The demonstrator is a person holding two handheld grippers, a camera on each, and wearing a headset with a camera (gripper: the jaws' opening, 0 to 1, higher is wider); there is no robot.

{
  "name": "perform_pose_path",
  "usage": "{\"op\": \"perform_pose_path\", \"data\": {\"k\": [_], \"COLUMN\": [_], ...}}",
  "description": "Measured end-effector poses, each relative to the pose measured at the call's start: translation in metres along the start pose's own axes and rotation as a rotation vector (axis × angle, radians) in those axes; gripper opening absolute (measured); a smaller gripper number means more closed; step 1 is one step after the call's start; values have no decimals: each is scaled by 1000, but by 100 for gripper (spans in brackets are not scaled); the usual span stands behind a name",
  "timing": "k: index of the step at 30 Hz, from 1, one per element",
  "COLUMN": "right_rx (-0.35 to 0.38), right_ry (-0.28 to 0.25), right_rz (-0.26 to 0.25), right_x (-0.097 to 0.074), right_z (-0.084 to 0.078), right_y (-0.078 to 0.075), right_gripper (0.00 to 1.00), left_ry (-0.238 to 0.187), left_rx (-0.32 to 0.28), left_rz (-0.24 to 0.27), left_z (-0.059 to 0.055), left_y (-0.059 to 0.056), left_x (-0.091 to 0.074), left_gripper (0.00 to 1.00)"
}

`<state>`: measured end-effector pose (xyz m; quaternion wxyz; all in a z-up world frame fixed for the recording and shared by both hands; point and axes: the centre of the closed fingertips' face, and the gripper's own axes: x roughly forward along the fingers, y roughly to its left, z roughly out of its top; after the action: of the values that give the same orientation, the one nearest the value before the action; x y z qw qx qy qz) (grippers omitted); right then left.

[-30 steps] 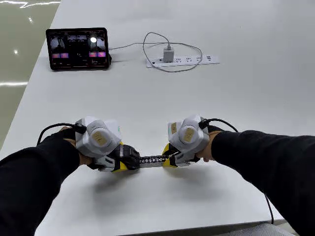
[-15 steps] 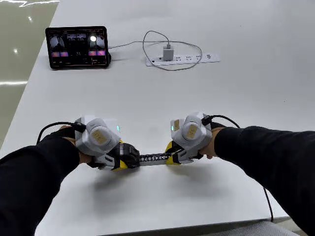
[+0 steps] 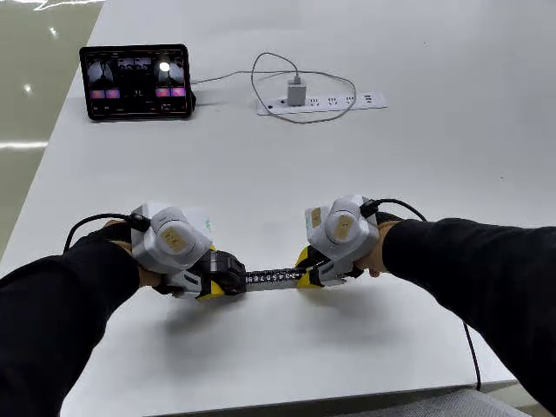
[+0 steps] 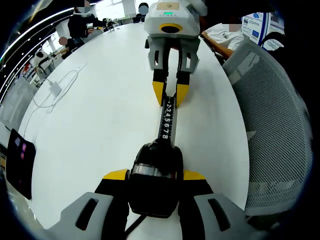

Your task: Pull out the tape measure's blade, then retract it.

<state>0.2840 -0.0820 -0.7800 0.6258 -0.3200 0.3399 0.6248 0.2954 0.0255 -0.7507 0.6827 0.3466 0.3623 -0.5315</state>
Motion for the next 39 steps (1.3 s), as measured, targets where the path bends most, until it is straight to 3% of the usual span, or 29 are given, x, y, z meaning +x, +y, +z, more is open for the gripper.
{"op": "perform_pose_path", "data": {"k": [39], "right_rx": [8], "right_ry": [18], "right_rz": [2], "right_x": [-17], "right_z": [-23], "right_y": [0], "right_gripper": [11], "left_ry": [2], "left_rx": [-1], "left_rz": [1], "left_z": [0], "left_y": [0], "left_x": [1], "left_gripper": [32]}}
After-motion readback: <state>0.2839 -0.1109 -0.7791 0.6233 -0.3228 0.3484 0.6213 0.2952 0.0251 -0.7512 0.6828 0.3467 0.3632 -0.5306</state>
